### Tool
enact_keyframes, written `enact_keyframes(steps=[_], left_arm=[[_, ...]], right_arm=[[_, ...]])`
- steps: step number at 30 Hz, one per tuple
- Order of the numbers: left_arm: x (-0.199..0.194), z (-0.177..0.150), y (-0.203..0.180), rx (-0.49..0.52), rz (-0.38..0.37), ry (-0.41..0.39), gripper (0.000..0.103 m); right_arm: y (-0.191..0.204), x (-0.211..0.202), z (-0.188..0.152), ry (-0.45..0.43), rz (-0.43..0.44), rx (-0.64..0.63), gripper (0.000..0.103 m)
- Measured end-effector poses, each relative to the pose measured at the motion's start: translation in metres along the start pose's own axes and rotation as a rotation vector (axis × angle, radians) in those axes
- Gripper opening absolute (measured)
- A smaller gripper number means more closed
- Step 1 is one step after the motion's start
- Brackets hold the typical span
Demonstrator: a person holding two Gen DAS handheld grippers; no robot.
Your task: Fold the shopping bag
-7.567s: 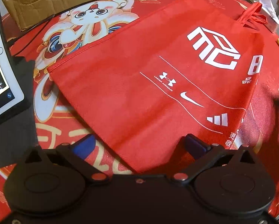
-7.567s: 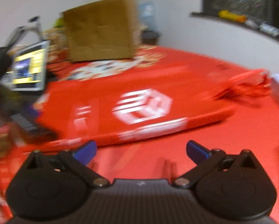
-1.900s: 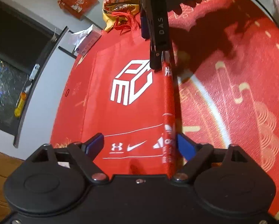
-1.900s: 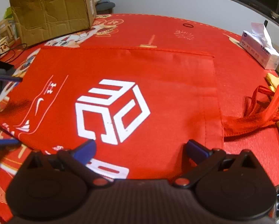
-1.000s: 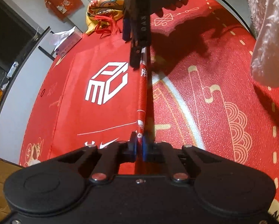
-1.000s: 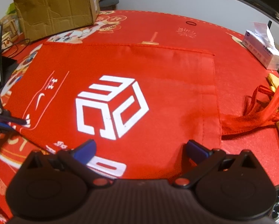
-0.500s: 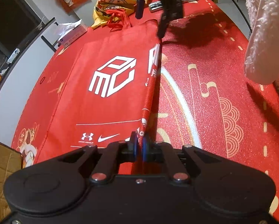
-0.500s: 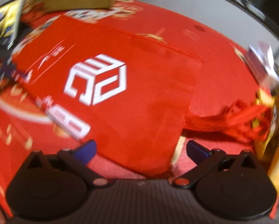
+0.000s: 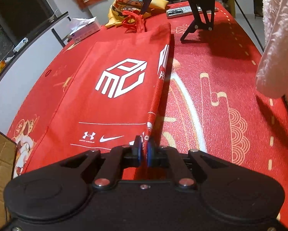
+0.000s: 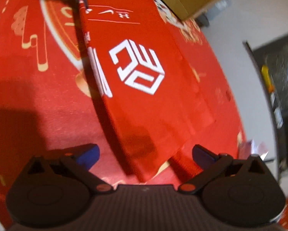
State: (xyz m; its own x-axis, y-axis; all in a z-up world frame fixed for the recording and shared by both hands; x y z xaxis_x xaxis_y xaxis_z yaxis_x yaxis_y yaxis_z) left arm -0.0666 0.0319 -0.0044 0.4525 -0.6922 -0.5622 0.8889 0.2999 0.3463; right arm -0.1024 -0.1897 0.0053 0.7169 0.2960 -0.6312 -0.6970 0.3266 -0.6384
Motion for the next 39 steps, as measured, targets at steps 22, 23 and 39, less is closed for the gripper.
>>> enact_keyframes(steps=[22, 23, 39], left_arm=[[-0.003, -0.004, 0.007, -0.11, 0.011, -0.022, 0.007], [-0.002, -0.004, 0.008, -0.118, 0.013, -0.022, 0.007], [-0.001, -0.002, 0.011, -0.151, 0.015, 0.0, 0.008]], right_arm=[[0.028, 0.02, -0.001, -0.061, 0.088, -0.461, 0.024], [0.033, 0.02, -0.004, -0.057, 0.096, -0.48, 0.013], [0.047, 0.026, -0.016, -0.081, 0.048, -0.505, 0.007]])
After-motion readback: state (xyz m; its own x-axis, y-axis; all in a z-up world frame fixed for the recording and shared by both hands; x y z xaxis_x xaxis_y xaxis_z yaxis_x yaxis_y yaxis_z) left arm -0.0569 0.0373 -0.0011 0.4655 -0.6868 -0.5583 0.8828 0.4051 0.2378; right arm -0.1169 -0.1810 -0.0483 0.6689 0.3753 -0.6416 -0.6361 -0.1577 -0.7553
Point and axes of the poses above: each gripper's, at about its wrist camera, not at the fingertips, and x roughly the way its jaws point, y to its left, z to its top, the point moved 2 cm from there along x, roughly the way its jaws point, and after that the axes turned 15 degrees about -y, right-handed, at the moved point
